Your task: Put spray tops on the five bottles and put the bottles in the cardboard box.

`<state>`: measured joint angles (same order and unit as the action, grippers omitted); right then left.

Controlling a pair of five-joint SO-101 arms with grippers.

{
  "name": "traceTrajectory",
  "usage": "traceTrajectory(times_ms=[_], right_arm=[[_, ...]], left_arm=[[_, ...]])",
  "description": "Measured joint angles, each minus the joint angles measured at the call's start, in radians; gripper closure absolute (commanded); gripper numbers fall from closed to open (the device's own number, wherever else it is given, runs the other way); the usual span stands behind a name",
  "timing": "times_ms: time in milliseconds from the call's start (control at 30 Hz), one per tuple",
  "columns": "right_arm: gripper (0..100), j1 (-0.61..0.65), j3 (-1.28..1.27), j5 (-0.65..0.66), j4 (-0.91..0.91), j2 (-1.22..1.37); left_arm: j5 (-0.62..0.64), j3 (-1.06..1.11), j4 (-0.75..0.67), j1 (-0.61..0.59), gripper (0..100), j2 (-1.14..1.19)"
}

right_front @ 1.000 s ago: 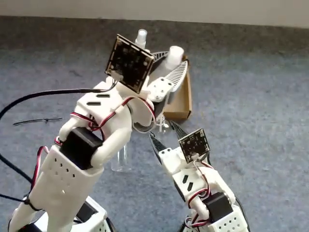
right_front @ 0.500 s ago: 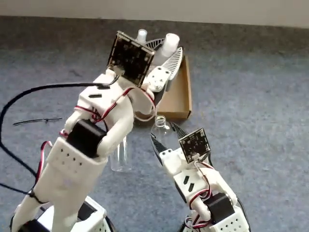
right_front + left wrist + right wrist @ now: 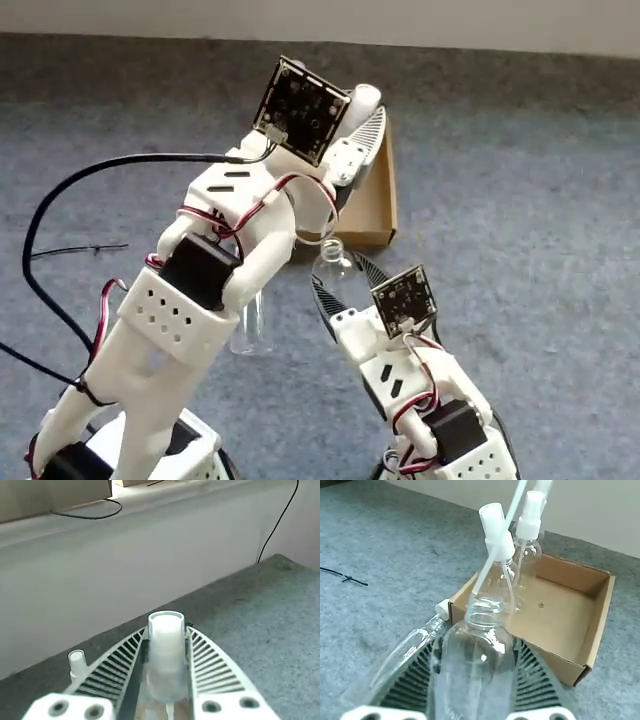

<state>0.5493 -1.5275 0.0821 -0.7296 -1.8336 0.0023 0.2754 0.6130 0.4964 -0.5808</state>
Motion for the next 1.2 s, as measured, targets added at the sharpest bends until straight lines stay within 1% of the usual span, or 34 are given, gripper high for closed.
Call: traceTrajectory(times_ms=[133, 267, 500, 667, 833, 1067, 1200], right_arm=[[99.5, 0.0, 0.0, 0.0, 0.0, 0.0], [99.5, 0.0, 0.0, 0.0, 0.0, 0.0], [99.5, 0.0, 0.0, 0.0, 0.0, 0.0], [99.5, 0.0, 0.0, 0.0, 0.0, 0.0], [99.5, 0.0, 0.0, 0.0, 0.0, 0.0], [99.5, -0.002, 0.0, 0.0, 0.0, 0.0], [99.5, -0.002, 0.0, 0.0, 0.0, 0.0]], left_arm=[[0.0, 0.0, 0.0, 0.0, 99, 0.0], [0.0, 0.0, 0.0, 0.029, 99, 0.0], [0.0, 0.0, 0.0, 0.026, 99, 0.0], [0.0, 0.0, 0.0, 0.054, 99, 0.0], [0.0, 0.0, -0.048, 0.054, 99, 0.0], [0.0, 0.0, -0.048, 0.075, 99, 0.0], [0.0, 0.041, -0.003, 0.071, 99, 0.0]])
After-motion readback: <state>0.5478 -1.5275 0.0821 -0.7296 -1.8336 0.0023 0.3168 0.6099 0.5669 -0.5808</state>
